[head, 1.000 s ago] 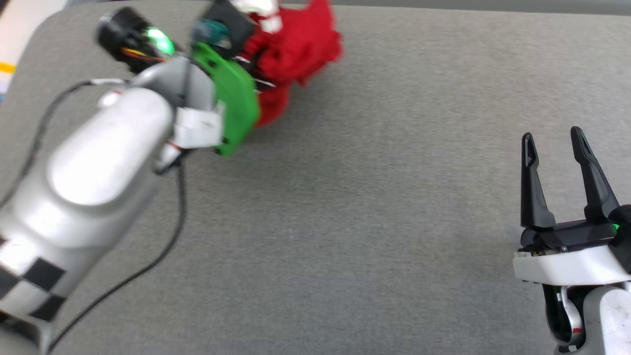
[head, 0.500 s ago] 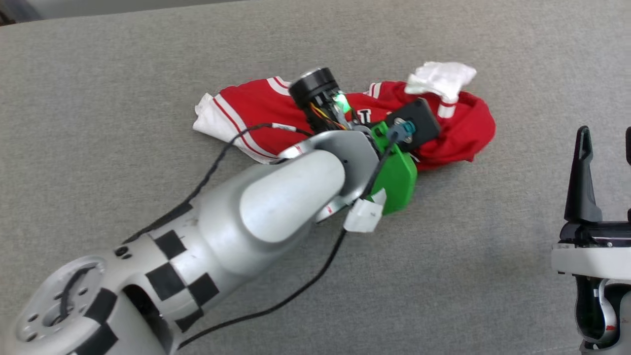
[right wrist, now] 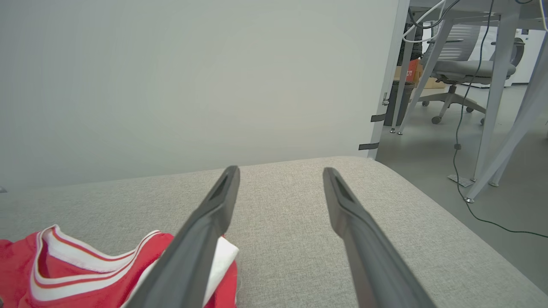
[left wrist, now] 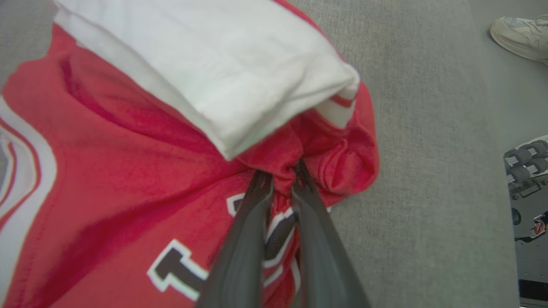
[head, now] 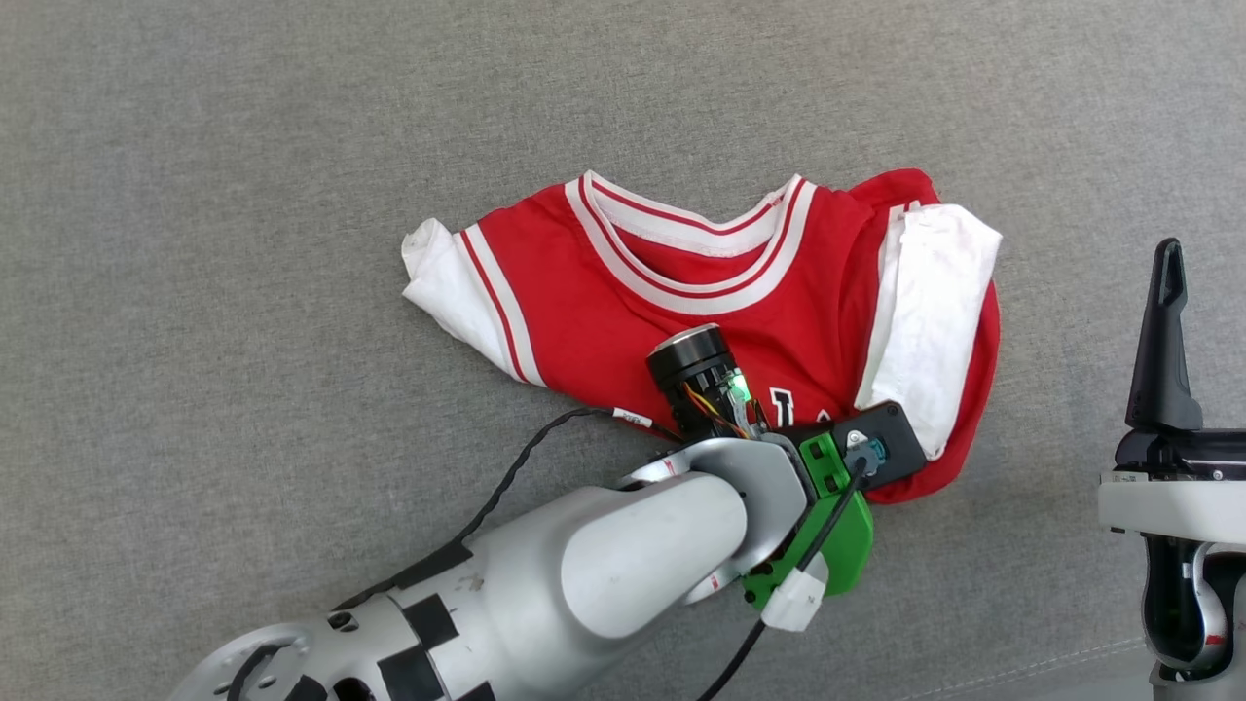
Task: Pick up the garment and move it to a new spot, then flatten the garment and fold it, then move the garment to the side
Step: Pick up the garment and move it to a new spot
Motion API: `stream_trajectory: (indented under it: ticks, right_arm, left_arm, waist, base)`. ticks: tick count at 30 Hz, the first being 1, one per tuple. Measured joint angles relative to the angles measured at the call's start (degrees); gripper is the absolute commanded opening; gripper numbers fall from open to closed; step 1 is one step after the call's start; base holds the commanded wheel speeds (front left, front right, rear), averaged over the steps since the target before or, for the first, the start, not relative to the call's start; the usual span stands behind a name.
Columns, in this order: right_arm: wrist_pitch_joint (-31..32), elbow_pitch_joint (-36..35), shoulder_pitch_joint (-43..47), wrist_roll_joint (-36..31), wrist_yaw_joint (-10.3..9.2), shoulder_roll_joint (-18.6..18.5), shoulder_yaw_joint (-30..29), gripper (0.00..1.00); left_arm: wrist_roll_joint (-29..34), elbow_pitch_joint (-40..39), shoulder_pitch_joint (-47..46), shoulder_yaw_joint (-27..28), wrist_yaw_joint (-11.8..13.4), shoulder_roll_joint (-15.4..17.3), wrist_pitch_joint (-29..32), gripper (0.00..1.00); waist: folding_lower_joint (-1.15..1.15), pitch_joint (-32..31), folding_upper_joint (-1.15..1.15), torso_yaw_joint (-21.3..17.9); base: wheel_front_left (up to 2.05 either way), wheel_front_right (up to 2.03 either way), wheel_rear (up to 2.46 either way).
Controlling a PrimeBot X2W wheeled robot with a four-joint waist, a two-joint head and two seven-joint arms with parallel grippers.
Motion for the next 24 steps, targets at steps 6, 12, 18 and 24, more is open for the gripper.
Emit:
stream_trajectory:
  ticks: [6, 12, 18, 24]
  right_arm:
    - [0.0, 0.6, 0.1, -0.2, 0.00, 0.0, -0.1, 1.00]
    - [0.0, 0.9, 2.1, -1.0, 0.00, 0.0, -0.1, 1.00]
    - [0.0, 0.9, 4.3, -2.1, 0.00, 0.0, 0.5, 1.00]
    - [0.0, 0.6, 5.8, -3.5, 0.00, 0.0, 1.8, 1.00]
  left_arm:
    - [-0.6, 0.4, -0.4, -0.4, 0.0, 0.0, -8.8, 1.00]
    - [-1.9, 0.2, -1.5, 0.9, 1.0, -0.1, -19.3, 1.00]
    - [-2.8, -0.4, -0.5, 5.7, 7.1, 0.7, -25.1, 1.00]
    - [-3.8, -3.9, 3.1, 14.2, 14.7, 7.0, -27.2, 1.00]
  waist:
    - [0.00, -1.3, 0.00, 0.8]
    - [0.00, -5.2, 0.00, 2.6]
    - [0.00, -9.6, 0.00, 5.4]
    - [0.00, -13.3, 0.00, 9.0]
  base:
    - [0.00, 0.00, 0.00]
    - [0.00, 0.00, 0.00]
    - [0.00, 0.00, 0.00]
    - [0.00, 0.00, 0.00]
